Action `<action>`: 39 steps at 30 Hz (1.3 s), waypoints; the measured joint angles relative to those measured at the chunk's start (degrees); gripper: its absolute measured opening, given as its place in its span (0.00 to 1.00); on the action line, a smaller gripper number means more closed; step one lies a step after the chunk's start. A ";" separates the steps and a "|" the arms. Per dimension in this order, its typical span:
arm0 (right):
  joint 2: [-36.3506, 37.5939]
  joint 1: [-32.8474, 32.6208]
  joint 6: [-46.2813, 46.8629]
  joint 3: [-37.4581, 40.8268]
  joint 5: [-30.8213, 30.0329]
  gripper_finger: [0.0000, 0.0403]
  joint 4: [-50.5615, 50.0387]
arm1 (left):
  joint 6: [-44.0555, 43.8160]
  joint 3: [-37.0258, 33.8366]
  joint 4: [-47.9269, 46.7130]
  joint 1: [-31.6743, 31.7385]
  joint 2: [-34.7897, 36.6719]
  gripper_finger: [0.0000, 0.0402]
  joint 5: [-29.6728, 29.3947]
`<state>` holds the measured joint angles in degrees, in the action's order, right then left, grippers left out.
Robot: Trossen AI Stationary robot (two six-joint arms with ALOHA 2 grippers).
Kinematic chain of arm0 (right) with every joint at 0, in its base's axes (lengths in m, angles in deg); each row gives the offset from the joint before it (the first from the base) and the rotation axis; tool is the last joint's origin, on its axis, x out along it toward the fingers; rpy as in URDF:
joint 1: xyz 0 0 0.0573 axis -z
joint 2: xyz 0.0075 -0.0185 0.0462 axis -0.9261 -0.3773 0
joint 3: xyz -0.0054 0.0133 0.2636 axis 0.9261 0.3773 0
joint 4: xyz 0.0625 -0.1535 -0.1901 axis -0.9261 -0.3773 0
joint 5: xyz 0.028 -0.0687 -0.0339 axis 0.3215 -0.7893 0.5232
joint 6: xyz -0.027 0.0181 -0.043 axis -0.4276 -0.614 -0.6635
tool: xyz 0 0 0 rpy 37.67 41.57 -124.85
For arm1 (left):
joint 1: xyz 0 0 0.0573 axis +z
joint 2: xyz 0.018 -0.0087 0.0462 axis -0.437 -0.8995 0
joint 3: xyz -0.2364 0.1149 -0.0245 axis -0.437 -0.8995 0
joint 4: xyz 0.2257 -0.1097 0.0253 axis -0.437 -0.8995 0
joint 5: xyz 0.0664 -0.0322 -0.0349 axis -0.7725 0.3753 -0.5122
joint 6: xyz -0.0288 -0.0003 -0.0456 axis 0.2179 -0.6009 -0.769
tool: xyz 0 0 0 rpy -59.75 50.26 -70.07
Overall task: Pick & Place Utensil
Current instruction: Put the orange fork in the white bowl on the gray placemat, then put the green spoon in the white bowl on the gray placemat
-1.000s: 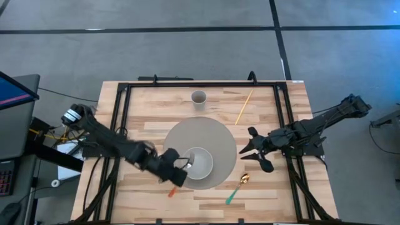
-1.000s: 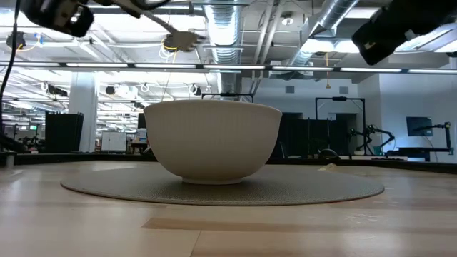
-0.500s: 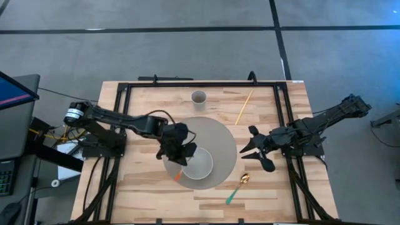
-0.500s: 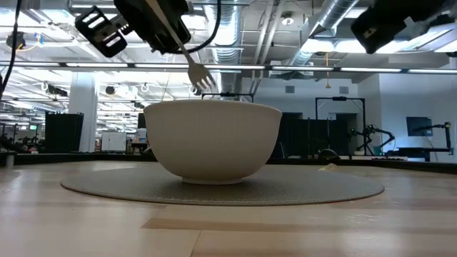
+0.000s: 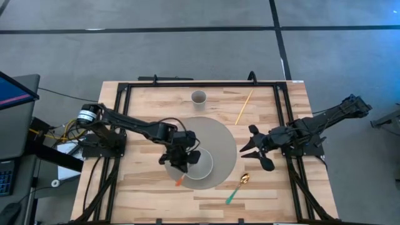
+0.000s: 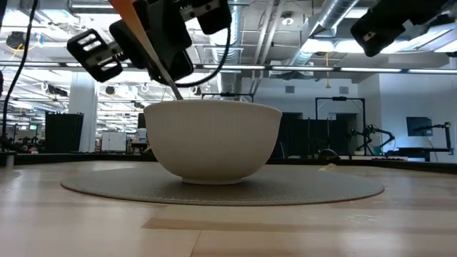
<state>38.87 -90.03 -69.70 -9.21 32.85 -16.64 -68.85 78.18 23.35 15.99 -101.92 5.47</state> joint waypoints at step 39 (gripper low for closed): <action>-3.47 -5.12 -1.22 0.02 1.88 0.26 -1.54 | 49.59 0.00 11.70 -9.38 17.75 0.09 -43.75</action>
<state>35.40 -95.15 -70.92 -9.19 34.73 -18.18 -19.27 78.18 35.04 6.62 -84.17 -38.28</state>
